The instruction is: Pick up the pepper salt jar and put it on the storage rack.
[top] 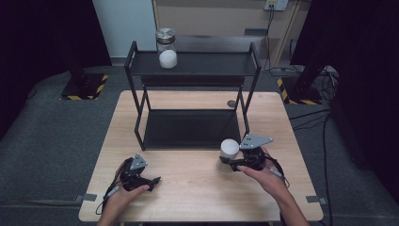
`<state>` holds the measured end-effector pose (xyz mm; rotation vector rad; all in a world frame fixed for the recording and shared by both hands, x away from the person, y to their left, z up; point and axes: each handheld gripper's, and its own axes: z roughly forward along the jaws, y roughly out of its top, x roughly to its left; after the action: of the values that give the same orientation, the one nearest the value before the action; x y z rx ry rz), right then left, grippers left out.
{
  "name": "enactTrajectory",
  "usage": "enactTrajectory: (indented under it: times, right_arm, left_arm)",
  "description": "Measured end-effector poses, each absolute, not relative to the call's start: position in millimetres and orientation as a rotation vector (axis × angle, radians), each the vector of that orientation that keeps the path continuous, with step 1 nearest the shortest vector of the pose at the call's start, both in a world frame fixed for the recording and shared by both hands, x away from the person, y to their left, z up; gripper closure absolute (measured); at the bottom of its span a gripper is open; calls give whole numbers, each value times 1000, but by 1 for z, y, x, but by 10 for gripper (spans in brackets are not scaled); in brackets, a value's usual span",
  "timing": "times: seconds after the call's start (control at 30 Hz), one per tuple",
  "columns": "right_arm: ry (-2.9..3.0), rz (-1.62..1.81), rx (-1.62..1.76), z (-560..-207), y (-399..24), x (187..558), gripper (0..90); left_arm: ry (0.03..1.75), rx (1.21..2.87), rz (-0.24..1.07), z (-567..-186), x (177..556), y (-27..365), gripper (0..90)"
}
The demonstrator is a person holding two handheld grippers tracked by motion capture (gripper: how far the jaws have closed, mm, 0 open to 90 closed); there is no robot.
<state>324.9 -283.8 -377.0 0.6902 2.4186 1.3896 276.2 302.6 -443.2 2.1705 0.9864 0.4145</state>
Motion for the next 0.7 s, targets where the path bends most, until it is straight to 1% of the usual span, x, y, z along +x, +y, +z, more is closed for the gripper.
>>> enactTrajectory:
  times: [0.7]
  right_arm:
    - [2416,1372,674,-357,-277,356,358]
  left_arm:
    - [986,2170,411,-443,277,303,18]
